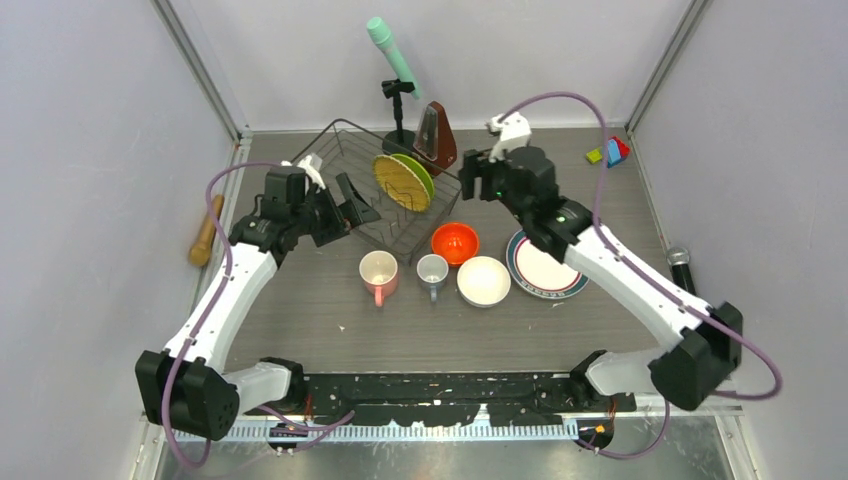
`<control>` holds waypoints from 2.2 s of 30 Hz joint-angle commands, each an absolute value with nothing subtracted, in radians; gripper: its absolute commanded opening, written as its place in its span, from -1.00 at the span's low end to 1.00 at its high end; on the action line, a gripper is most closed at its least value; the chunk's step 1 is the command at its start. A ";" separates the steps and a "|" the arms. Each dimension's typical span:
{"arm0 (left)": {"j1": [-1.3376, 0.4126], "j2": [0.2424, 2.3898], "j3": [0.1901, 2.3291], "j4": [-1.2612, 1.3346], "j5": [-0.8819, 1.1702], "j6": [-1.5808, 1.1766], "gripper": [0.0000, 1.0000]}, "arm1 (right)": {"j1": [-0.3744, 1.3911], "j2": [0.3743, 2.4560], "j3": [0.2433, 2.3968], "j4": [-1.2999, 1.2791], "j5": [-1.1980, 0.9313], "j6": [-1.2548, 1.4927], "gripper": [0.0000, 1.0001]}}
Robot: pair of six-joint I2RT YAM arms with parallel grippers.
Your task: Load the mixed dishes into the dish rack
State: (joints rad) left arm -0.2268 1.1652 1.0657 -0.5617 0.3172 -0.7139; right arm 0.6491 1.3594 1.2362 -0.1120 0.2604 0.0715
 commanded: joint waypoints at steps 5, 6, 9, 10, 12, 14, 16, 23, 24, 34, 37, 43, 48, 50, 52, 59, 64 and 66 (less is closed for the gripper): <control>-0.369 1.195 1.106 -0.486 0.401 -0.627 0.92 | 0.439 1.062 0.997 -0.391 0.241 0.462 0.55; -0.389 1.197 1.111 -0.481 0.396 -0.617 0.91 | 0.410 1.016 0.978 -0.438 0.243 0.504 0.55; -0.434 1.199 1.119 -0.474 0.384 -0.586 0.91 | 0.349 0.920 0.895 -0.536 0.277 0.596 0.55; -0.439 1.199 1.121 -0.474 0.382 -0.576 0.90 | 0.312 0.903 0.881 -0.587 0.277 0.631 0.55; -0.443 1.196 1.121 -0.476 0.376 -0.553 0.90 | 0.254 0.855 0.843 -0.652 0.269 0.690 0.55; -0.444 1.192 1.119 -0.483 0.375 -0.532 0.90 | 0.197 0.808 0.805 -0.698 0.245 0.737 0.55; -0.445 1.186 1.114 -0.491 0.374 -0.515 0.90 | 0.143 0.767 0.771 -0.739 0.230 0.787 0.55; -0.445 1.150 1.076 -0.474 0.384 -0.494 0.90 | -0.013 0.752 0.667 -0.789 0.156 0.864 0.54; -0.445 1.145 1.075 -0.475 0.384 -0.491 0.90 | -0.023 0.763 0.648 -0.784 0.141 0.872 0.52; -0.445 1.121 1.077 -0.505 0.356 -0.459 0.90 | -0.049 0.812 0.526 -0.652 0.143 0.985 0.40; -0.445 1.120 1.082 -0.517 0.347 -0.453 0.90 | -0.051 0.839 0.500 -0.629 0.164 1.013 0.39; -0.445 1.138 1.103 -0.536 0.338 -0.445 0.90 | -0.051 0.882 0.469 -0.552 0.188 1.068 0.32; -0.445 1.149 1.111 -0.536 0.346 -0.454 0.90 | -0.052 0.914 0.470 -0.524 0.199 1.095 0.16; -0.445 1.147 1.111 -0.538 0.345 -0.454 0.89 | -0.052 0.917 0.470 -0.521 0.208 1.105 0.10; -0.445 1.146 1.110 -0.543 0.343 -0.454 0.89 | -0.052 0.921 0.470 -0.523 0.217 1.108 -0.03; -0.445 1.143 1.082 -0.548 0.329 -0.447 0.89 | -0.052 0.927 0.472 -0.552 0.232 1.098 -0.22; -0.445 1.131 1.071 -0.554 0.326 -0.446 0.89 | -0.052 0.957 0.464 -0.528 0.225 1.089 -0.22; -0.445 1.125 1.071 -0.556 0.318 -0.443 0.89 | -0.052 0.972 0.463 -0.522 0.211 1.089 -0.23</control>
State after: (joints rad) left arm -0.4435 1.1500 1.0756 -0.5518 0.3321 -0.4625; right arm -0.0479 0.9508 0.4614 -0.5518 0.1940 1.0832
